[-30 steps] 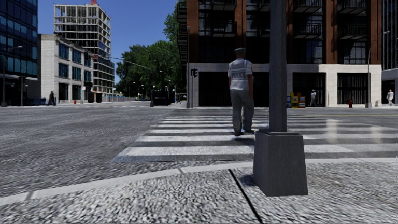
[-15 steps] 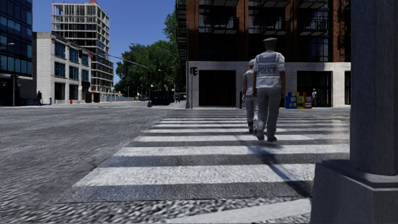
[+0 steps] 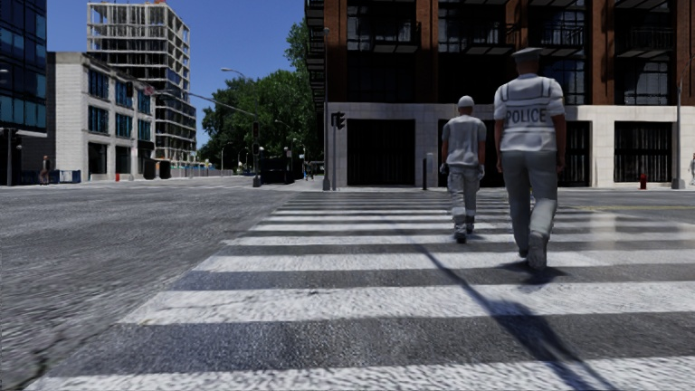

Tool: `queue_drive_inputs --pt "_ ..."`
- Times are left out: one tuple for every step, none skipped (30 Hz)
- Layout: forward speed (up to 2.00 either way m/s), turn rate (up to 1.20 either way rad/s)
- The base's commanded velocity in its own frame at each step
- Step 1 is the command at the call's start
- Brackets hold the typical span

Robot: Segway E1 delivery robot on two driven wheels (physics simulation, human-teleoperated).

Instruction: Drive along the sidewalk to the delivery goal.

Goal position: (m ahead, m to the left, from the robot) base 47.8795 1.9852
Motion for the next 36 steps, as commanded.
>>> queue_drive_inputs --pt "1.19 0.0" --pt "1.15 0.0" --pt "1.15 0.0" --pt "1.14 0.0" --pt "1.13 0.0" --pt "1.13 0.0" --pt "1.13 0.0" --pt "1.13 0.0" --pt "1.13 0.0" --pt "1.14 0.0" --pt "1.14 0.0" --pt "1.14 0.0" --pt "1.14 0.0" --pt "1.14 0.0" --pt "1.14 0.0" --pt "1.14 0.0" --pt "1.14 0.0" --pt "1.14 0.0" --pt "1.15 0.0" --pt "1.17 0.0" --pt "1.2 0.0" --pt "1.24 0.0" --pt "1.24 0.0" --pt "1.27 0.0" --pt "1.28 0.0" --pt "1.3 0.0" --pt "1.32 0.0" --pt "1.32 0.0" --pt "1.34 0.0" --pt "1.35 0.0" --pt "1.36 0.0" --pt "1.37 0.0" --pt "1.37 0.0" --pt "1.38 0.0" --pt "1.38 0.0" --pt "1.39 0.0"
